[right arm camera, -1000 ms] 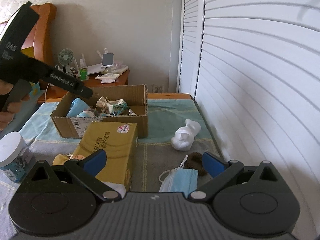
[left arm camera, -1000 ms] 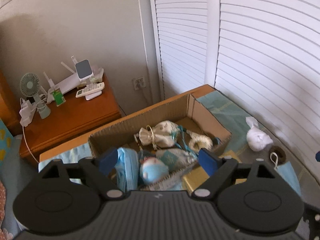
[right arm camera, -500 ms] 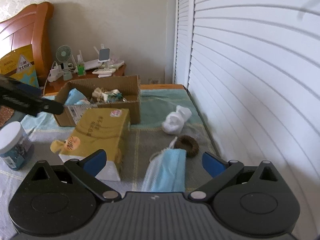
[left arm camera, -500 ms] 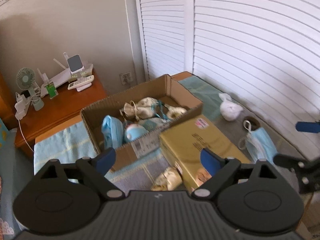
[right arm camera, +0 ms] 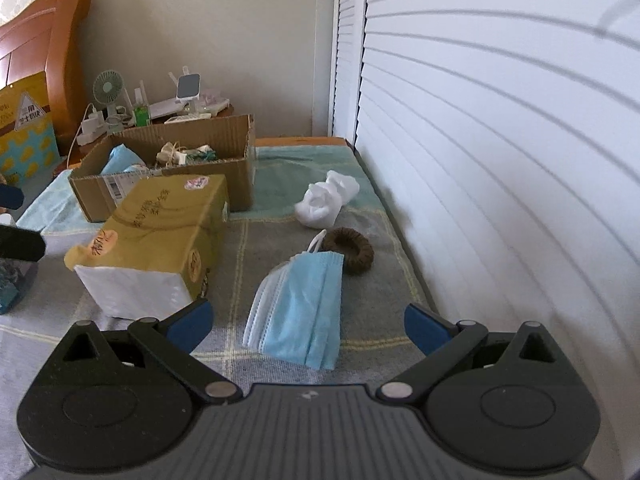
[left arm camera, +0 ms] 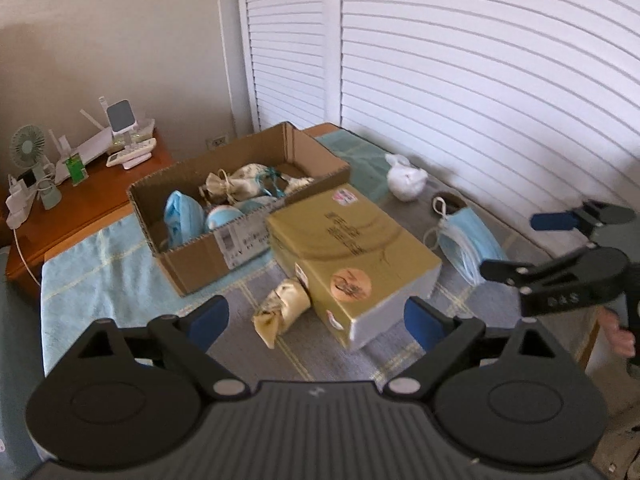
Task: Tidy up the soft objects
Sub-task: 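Grasp the blue surgical mask with the right tool while the left tool approaches the beige bundle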
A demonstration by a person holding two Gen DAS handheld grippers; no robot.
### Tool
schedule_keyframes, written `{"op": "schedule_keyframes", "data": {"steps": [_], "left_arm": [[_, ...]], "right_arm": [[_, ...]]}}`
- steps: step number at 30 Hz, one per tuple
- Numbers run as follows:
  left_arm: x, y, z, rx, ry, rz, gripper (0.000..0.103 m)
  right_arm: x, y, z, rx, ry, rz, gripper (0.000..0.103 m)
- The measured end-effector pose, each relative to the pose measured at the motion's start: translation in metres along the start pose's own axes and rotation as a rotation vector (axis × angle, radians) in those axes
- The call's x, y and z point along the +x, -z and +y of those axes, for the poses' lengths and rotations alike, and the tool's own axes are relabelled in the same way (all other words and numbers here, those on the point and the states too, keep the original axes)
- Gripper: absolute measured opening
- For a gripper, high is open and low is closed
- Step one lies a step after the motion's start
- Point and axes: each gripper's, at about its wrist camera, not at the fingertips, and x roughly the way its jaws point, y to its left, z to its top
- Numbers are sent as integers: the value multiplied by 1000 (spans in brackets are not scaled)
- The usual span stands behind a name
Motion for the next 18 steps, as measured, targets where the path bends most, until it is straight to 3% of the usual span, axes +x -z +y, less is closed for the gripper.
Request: {"op": "schedule_keyframes", "data": {"steps": [18], "left_arm": [[20, 17, 1, 14, 17, 64, 94]], "right_arm": [[46, 4, 13, -36, 47, 43, 82]]}}
